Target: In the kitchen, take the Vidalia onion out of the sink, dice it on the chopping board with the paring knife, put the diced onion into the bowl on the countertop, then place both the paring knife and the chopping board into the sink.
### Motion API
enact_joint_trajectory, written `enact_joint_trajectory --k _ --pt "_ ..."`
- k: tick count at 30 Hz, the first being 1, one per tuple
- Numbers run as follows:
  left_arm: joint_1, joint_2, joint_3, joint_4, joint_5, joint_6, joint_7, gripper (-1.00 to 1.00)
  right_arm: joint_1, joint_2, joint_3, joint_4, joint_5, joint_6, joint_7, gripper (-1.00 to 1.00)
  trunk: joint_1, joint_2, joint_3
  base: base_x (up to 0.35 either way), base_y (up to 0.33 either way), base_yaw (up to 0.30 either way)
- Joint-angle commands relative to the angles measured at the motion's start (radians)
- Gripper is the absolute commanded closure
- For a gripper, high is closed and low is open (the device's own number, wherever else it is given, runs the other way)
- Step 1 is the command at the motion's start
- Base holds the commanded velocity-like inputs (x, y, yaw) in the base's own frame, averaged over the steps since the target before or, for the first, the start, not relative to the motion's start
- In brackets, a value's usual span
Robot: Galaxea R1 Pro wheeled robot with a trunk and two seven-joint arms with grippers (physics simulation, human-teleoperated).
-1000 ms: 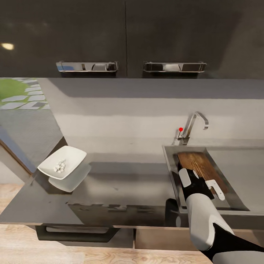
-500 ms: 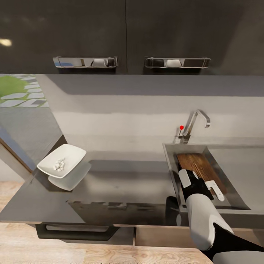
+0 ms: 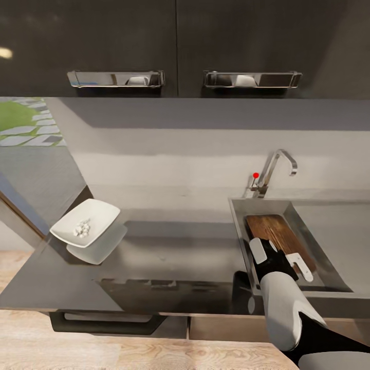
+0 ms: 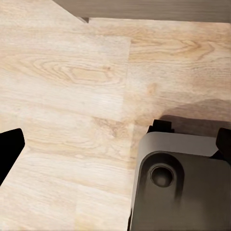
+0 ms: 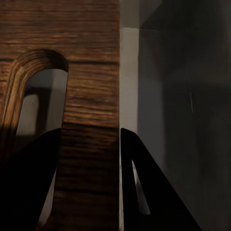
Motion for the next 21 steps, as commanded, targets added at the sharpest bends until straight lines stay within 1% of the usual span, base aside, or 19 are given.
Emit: enact_joint_trajectory --k 1,14,20,21 --pt "-0.002 -0.001 -0.008 0.004 0.008 -0.007 0.001 -1.0 -0.001 0.001 -0.003 -0.001 -0.004 -0.011 0.004 1.0 0.0 -0.002 -0.003 0.0 0.0 0.0" --pt "-0.002 -0.001 -0.008 0.004 0.008 -0.007 0.001 -1.0 -0.001 -0.001 -0.003 0.001 -0.004 -0.011 0.013 1.0 0.0 -0.002 -0.024 0.0 0.0 0.0" --pt "-0.002 -0.001 -0.008 0.004 0.008 -0.007 0.001 -1.0 -0.001 -0.001 -0.004 0.001 -0.004 -0.011 0.012 1.0 0.0 -0.002 -0.027 0.0 0.0 0.0" --pt "-0.002 -0.001 -0.008 0.004 0.008 -0.007 0.001 -1.0 -0.001 -0.002 -0.005 0.001 -0.004 -0.011 0.012 -1.0 0.0 -0.002 -0.027 0.0 0.0 0.0"
